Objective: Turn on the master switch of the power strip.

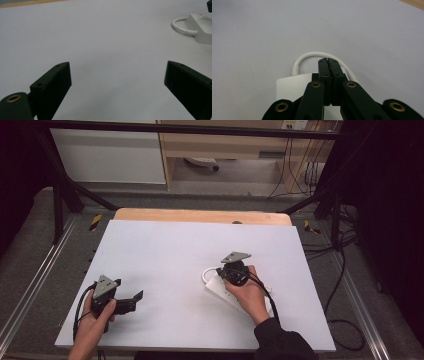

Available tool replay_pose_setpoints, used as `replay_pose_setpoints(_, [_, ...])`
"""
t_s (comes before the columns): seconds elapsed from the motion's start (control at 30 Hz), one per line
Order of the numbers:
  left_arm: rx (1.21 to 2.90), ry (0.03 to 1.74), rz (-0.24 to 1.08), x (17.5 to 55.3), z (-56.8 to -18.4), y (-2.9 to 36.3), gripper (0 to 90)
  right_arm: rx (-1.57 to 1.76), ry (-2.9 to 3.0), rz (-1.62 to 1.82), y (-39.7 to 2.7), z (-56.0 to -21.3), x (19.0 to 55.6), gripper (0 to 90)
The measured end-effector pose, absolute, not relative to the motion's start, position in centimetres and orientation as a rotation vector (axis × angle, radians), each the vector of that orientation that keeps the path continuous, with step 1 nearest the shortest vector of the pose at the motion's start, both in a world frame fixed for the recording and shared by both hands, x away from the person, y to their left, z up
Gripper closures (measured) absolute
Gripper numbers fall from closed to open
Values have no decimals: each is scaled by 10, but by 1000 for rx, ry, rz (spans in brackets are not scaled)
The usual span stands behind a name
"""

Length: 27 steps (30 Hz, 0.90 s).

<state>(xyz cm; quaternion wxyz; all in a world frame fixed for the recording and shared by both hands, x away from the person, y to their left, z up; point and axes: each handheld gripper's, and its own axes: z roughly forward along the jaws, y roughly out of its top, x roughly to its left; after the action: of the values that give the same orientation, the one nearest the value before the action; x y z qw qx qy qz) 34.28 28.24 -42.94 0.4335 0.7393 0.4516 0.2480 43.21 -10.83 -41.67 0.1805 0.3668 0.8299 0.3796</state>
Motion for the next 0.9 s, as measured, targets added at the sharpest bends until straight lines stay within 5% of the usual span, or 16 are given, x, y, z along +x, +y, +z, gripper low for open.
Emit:
replay_pose_setpoints(0.2, [1843, 1121, 625, 342, -429, 282, 72, 1033, 2319, 1098, -111, -410, 429, 889])
replay_pose_setpoints(0.47, [1834, 1124, 620, 342, -428, 283, 72, 1047, 2269, 1154, -116, -404, 429, 745])
replay_pose_setpoints(0.9, [1821, 1125, 622, 341, -427, 285, 72, 1105, 2203, 1184, -119, -389, 428, 223])
